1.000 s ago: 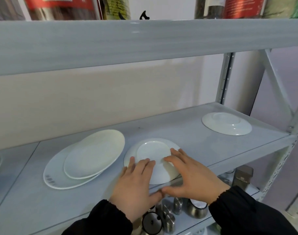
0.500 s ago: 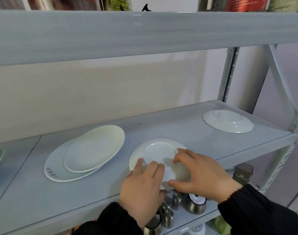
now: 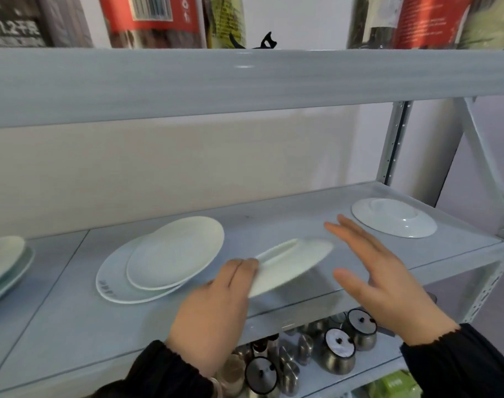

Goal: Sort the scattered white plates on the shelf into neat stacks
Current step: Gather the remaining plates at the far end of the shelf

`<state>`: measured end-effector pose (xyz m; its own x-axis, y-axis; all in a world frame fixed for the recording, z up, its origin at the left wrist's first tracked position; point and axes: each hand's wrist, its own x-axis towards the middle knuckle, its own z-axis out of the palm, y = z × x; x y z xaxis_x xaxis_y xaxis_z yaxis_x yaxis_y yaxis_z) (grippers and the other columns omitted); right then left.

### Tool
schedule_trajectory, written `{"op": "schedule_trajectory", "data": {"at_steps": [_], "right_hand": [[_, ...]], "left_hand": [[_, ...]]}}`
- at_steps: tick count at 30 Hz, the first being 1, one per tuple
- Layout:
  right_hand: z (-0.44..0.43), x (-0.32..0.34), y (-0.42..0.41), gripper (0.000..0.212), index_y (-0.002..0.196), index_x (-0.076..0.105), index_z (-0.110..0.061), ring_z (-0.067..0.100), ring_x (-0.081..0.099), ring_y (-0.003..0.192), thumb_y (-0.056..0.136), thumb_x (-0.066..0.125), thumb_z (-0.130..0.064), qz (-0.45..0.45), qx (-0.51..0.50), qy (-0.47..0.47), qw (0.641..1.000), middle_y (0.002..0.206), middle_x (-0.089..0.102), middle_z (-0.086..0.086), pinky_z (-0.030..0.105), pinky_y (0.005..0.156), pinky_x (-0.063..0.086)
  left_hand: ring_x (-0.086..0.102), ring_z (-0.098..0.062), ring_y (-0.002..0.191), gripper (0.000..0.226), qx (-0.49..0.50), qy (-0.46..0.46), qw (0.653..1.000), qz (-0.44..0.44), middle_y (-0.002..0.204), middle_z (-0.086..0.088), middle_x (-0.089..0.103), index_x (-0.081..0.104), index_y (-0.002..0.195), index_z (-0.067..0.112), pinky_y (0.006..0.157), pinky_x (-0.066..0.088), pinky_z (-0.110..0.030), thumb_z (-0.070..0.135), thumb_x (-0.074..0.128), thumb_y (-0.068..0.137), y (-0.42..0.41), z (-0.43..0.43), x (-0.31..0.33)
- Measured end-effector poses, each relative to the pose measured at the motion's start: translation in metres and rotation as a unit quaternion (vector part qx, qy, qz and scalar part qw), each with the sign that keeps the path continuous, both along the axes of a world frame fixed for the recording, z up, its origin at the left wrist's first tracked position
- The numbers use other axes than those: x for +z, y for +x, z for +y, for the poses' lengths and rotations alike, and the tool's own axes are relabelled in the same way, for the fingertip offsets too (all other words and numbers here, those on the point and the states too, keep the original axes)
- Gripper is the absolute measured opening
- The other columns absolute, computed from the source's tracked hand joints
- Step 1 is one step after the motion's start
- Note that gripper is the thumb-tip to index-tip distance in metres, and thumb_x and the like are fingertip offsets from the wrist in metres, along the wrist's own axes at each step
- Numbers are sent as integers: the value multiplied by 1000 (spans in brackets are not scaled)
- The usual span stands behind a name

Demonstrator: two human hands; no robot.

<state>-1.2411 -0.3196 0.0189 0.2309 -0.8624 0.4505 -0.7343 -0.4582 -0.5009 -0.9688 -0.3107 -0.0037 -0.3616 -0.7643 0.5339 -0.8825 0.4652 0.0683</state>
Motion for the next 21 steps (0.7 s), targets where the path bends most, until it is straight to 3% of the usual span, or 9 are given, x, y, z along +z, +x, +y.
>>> {"op": "schedule_trajectory", "data": {"at_steps": [3, 5, 6, 9, 12, 17, 19, 21], "right_hand": [[-5, 6, 9, 68, 147, 21, -60, -9, 9, 146, 83, 40, -72, -22, 5, -20, 1000, 159, 13, -32, 25, 108, 23], [-9, 6, 21, 69, 145, 17, -63, -11, 7, 145, 81, 40, -73, -16, 14, -11, 1000, 159, 10, -32, 21, 108, 21], [-11, 5, 29, 70, 145, 13, -65, -11, 5, 146, 80, 39, -74, -4, 19, -3, 1000, 159, 8, -32, 22, 109, 21], [-18, -3, 55, 76, 145, 1, -66, -8, -1, 147, 78, 37, -77, 35, 30, 22, 999, 161, 0, -28, 28, 116, 20], [-24, -14, 84, 78, 144, -4, -66, -7, -2, 148, 78, 36, -79, 57, 37, 27, 997, 161, -5, -28, 24, 115, 19], [-37, -31, 127, 72, 148, 8, -60, -6, 3, 148, 87, 46, -66, -1, 42, 41, 998, 161, 5, -26, -9, 87, 21], [-43, -37, 140, 70, 148, 11, -57, -3, 5, 148, 90, 50, -59, -32, 47, 52, 997, 160, 8, -26, -8, 81, 30], [-48, -45, 149, 70, 147, 10, -58, -3, 3, 148, 89, 50, -60, -39, 48, 54, 997, 159, 7, -27, 2, 85, 41]], "left_hand": [[59, -8, 64, 36, 2, 21, 990, 139, 106, 14, 58, 53, 121, 25, 54, 49, -25, 11, 60, 88, 15, 3, 22], [55, 2, 83, 20, 15, 45, 971, 233, 96, 20, 54, 54, 109, 31, 67, 45, -12, 16, 51, 96, 32, 2, 30], [55, 4, 86, 18, 24, 61, 957, 282, 94, 18, 55, 52, 101, 35, 70, 48, -15, 18, 49, 97, 41, 2, 32], [66, -7, 84, 23, 36, 111, 896, 428, 96, 14, 65, 54, 98, 39, 63, 59, -31, 17, 49, 97, 68, 6, 44], [70, -8, 78, 28, 38, 98, 849, 518, 93, 19, 69, 57, 104, 38, 55, 57, -26, 13, 50, 96, 97, 10, 54], [68, -21, 100, 37, 31, 116, 778, 616, 115, 6, 69, 60, 122, 33, 68, 60, -46, 9, 49, 95, 162, -6, 41], [67, -23, 102, 38, 38, 130, 761, 634, 115, 3, 69, 61, 122, 30, 69, 59, -47, 5, 47, 96, 179, -13, 31], [67, -25, 102, 35, 43, 153, 734, 660, 115, -1, 69, 62, 119, 26, 69, 59, -45, 3, 47, 96, 190, -20, 23]]}}
